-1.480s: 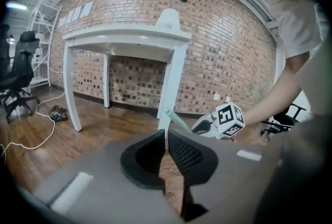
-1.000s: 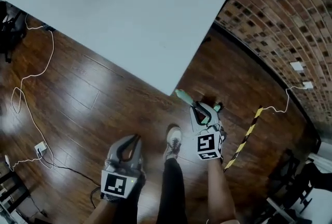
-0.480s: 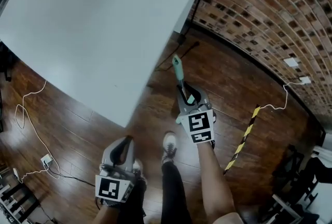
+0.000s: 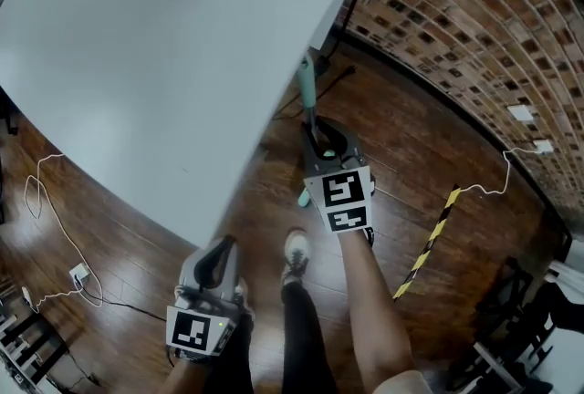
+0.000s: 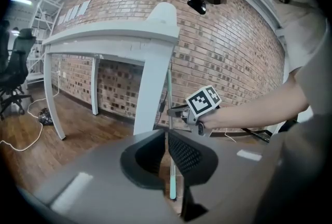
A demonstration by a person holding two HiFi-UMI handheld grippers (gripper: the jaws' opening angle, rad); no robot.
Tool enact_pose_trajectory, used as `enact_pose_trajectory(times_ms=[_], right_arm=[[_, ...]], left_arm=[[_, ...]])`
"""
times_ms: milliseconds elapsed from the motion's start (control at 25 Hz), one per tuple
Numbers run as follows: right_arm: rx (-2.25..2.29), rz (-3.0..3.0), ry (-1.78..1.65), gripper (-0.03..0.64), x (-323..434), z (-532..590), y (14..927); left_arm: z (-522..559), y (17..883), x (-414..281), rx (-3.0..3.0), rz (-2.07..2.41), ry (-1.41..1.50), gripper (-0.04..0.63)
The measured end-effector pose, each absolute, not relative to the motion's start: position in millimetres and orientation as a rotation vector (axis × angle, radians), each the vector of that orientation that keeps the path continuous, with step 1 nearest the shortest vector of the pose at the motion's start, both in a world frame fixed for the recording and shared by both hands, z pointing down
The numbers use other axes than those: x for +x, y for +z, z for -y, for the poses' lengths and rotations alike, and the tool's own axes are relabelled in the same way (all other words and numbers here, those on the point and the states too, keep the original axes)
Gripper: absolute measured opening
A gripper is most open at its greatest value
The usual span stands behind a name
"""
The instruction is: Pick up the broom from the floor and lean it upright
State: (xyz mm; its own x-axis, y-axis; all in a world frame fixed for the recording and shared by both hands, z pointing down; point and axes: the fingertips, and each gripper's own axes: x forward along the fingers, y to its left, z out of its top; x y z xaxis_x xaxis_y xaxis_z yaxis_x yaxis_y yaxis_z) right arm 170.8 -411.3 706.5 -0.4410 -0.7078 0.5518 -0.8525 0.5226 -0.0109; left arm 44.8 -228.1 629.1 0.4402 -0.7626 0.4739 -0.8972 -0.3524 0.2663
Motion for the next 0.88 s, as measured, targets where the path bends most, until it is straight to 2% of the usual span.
enact_pose_trajectory(times_ms=[320, 560, 880], right_arm=[[1.254, 2.268, 0.278, 0.107, 172, 420, 710], [1.261, 2.258, 0.224, 0.197, 169, 423, 712], [1.281, 2.23, 0.241, 0.247, 174, 414, 716]], left_arm=[[226, 641, 38, 2.208, 1.397, 0.398, 0.02], [220, 644, 41, 2.196, 1.373, 0.394, 0.02], [221, 647, 29, 2.222, 1.43, 0.432, 0.02]])
